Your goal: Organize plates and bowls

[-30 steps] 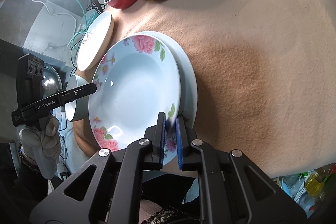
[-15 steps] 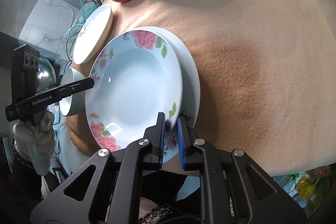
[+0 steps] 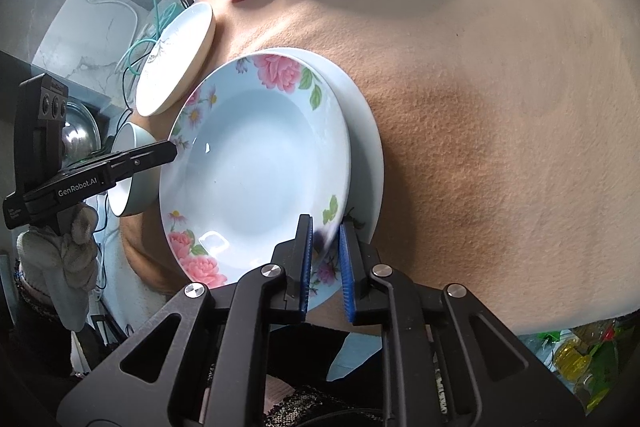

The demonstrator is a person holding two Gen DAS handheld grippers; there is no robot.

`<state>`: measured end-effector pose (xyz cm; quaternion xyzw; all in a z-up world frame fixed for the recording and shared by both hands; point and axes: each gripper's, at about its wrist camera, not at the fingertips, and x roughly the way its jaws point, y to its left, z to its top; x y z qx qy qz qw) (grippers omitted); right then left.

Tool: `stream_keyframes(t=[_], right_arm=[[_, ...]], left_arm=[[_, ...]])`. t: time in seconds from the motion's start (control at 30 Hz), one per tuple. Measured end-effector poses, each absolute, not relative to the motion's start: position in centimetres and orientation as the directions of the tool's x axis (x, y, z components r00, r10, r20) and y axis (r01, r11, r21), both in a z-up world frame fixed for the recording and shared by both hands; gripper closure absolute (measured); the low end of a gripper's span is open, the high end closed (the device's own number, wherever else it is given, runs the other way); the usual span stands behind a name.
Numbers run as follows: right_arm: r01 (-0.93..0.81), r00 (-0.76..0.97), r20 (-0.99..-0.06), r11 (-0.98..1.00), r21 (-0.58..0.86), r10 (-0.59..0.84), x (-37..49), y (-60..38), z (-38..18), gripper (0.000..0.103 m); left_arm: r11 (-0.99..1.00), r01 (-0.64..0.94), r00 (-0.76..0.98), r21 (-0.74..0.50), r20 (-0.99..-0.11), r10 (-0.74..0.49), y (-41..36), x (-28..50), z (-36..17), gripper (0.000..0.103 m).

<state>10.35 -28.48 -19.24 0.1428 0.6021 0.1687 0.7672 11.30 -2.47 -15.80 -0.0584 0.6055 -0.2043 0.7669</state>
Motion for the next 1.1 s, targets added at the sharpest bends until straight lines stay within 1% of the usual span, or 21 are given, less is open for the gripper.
stream_keyframes(t=[0.2, 0.43, 0.5, 0.57, 0.6, 0.73, 0.87, 1.1], right_arm=[[-0.086, 0.234, -0.870, 0.900, 0.426, 0.434, 10.3, -28.8, -18.9, 0.085], [-0.098, 0.291, -0.857, 0.905, 0.414, 0.424, 10.2, -29.3, -17.1, 0.081], [-0.106, 0.322, -0.846, 0.905, 0.413, 0.424, 10.2, -29.5, -16.3, 0.075], [-0.113, 0.356, -0.836, 0.907, 0.406, 0.418, 10.3, -29.6, -15.4, 0.057], [-0.121, 0.375, -0.829, 0.909, 0.399, 0.414, 10.3, -29.5, -14.9, 0.055], [-0.150, 0.418, -0.810, 0.910, 0.387, 0.413, 10.4, -29.2, -13.6, 0.055], [-0.158, 0.449, -0.783, 0.900, 0.406, 0.431, 10.8, -28.9, -12.3, 0.048], [-0.177, 0.501, -0.741, 0.892, 0.417, 0.446, 11.5, -27.5, -10.4, 0.046]], left_arm=[[0.910, 0.244, 0.192, -0.336, -0.903, -0.385, -2.4, 11.3, -15.5, 0.091], [0.908, 0.241, 0.222, -0.344, -0.891, -0.396, -1.9, 11.1, -14.2, 0.091], [0.907, 0.236, 0.243, -0.348, -0.883, -0.402, -1.4, 11.0, -13.4, 0.091], [0.910, 0.231, 0.270, -0.345, -0.876, -0.401, -0.8, 11.0, -12.6, 0.091], [0.913, 0.222, 0.289, -0.342, -0.871, -0.396, -0.3, 11.0, -12.1, 0.091], [0.916, 0.176, 0.345, -0.360, -0.849, -0.400, 2.0, 10.9, -10.7, 0.091], [0.921, 0.137, 0.394, -0.364, -0.833, -0.387, 4.1, 10.5, -9.6, 0.091], [0.931, 0.076, 0.460, -0.357, -0.816, -0.350, 7.6, 10.6, -8.5, 0.090]])
